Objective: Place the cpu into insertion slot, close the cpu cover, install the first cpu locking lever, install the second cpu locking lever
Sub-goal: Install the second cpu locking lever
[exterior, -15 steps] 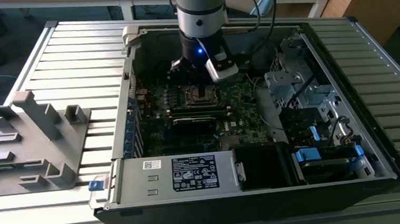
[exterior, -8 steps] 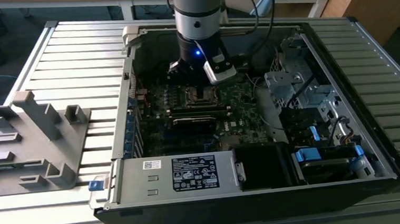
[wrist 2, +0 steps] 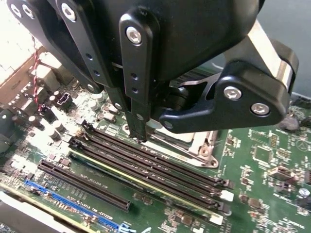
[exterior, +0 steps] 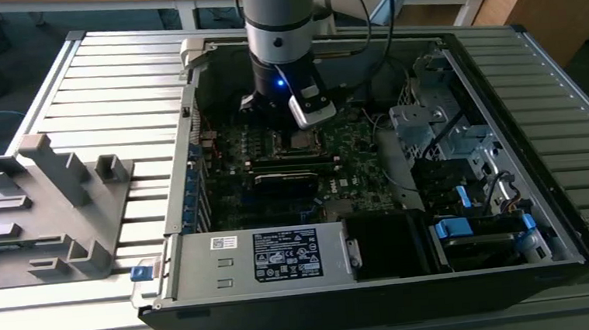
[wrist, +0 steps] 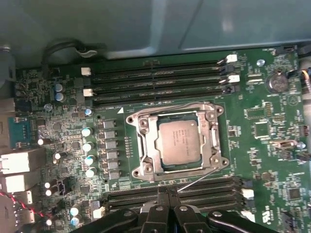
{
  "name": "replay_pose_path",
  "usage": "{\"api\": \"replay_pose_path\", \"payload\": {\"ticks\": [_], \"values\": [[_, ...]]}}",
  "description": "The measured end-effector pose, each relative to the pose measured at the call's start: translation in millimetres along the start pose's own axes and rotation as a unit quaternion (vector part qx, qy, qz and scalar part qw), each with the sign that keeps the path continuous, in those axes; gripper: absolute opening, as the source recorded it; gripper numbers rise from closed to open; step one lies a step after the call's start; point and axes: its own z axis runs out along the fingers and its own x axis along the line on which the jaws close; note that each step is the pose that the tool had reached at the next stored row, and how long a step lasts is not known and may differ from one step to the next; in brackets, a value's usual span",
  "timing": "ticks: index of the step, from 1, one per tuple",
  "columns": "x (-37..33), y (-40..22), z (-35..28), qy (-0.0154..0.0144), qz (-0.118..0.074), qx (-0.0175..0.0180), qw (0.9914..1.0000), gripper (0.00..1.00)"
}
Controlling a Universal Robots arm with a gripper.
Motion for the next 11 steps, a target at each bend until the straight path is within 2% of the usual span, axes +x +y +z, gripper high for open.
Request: {"api": "replay_pose_path", "payload": {"ticks": [7,11], "values": [[3.3,-1.5,12.4,0.0000,0.000,-0.0001,1.00000,0.11],[4.9,-2.1,16.0,0.0000,0.000,0.0000,1.00000,0.11]]}}
